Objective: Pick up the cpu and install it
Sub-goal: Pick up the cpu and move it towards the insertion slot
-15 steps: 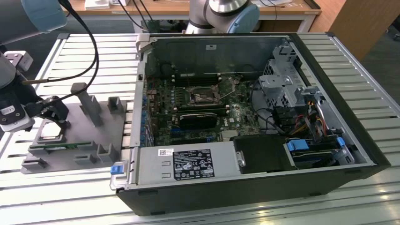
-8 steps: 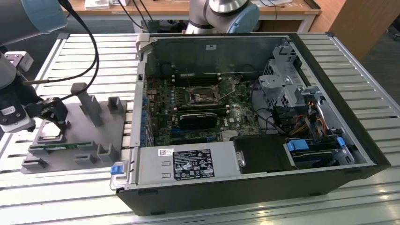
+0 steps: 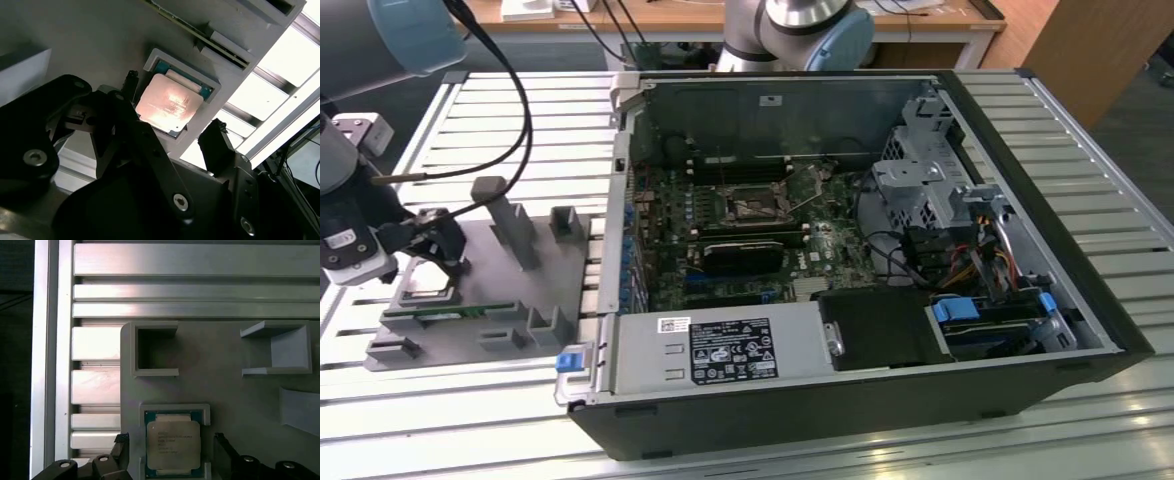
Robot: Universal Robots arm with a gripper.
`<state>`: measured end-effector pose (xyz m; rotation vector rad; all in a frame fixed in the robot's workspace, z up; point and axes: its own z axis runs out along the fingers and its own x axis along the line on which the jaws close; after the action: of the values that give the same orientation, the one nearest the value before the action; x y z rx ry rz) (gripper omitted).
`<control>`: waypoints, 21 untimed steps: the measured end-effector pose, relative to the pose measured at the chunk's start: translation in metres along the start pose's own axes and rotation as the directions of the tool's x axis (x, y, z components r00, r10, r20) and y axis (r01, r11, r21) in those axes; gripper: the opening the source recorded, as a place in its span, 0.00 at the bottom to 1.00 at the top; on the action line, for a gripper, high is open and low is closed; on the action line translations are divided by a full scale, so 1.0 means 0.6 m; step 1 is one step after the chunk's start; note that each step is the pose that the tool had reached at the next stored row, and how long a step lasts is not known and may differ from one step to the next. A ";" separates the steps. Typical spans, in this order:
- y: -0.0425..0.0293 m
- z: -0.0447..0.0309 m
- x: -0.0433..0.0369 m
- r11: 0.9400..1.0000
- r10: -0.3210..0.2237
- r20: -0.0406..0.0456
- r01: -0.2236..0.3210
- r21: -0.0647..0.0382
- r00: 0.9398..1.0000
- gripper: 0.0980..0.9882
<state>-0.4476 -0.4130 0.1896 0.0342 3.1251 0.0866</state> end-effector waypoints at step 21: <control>0.000 0.011 0.000 1.000 -0.016 -0.001 0.016 -0.002 1.000 0.50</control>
<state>-0.4476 -0.4129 0.1833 0.0086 3.1260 0.0893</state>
